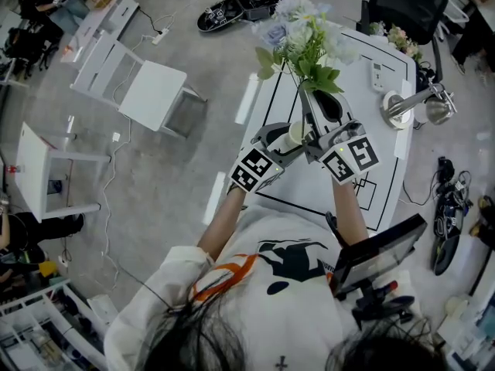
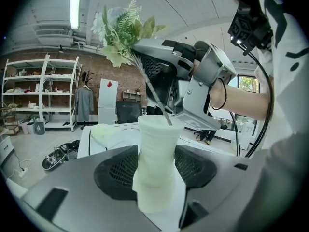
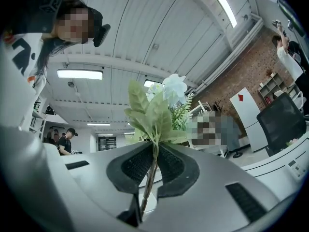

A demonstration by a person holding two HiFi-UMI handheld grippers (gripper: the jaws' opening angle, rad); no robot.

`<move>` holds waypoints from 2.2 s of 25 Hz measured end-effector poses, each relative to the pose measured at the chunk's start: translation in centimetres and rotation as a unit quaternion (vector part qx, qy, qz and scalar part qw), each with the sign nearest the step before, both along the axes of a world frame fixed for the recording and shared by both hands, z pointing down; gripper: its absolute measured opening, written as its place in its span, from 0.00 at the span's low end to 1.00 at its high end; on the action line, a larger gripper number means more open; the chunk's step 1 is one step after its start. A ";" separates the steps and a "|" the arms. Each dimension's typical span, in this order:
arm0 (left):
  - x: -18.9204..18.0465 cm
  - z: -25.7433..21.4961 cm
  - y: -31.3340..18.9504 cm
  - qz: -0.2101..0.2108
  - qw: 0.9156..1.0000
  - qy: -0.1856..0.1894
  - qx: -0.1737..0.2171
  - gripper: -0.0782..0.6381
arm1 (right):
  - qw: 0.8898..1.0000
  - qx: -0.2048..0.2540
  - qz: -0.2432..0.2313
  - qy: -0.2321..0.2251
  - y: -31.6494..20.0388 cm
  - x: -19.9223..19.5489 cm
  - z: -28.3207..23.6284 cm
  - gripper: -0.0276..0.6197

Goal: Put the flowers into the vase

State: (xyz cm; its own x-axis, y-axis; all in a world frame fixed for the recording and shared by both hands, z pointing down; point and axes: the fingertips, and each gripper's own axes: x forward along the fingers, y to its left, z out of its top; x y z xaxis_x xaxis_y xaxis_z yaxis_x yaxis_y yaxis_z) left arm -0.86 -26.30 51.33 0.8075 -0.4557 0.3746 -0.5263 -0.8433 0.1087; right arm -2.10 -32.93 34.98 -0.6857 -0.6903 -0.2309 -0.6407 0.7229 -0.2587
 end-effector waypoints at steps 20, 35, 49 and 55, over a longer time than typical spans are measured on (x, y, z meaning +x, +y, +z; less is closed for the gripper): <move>0.0 0.0 -0.3 -0.008 1.000 0.007 -0.001 0.45 | 0.996 -0.045 -0.009 0.071 4.2 1.2 5.0 0.11; 0.0 0.0 -0.3 -0.016 1.000 0.010 -0.002 0.45 | 0.985 -0.076 -0.005 0.157 7.1 1.6 8.1 0.19; -0.2 -0.1 -0.2 -0.021 1.000 0.011 -0.002 0.45 | 0.971 -0.081 -0.028 0.222 9.6 0.4 9.2 0.29; -0.2 0.0 -0.4 -0.020 1.000 0.010 -0.002 0.45 | 0.971 -0.090 -0.020 0.222 9.7 1.0 9.5 0.29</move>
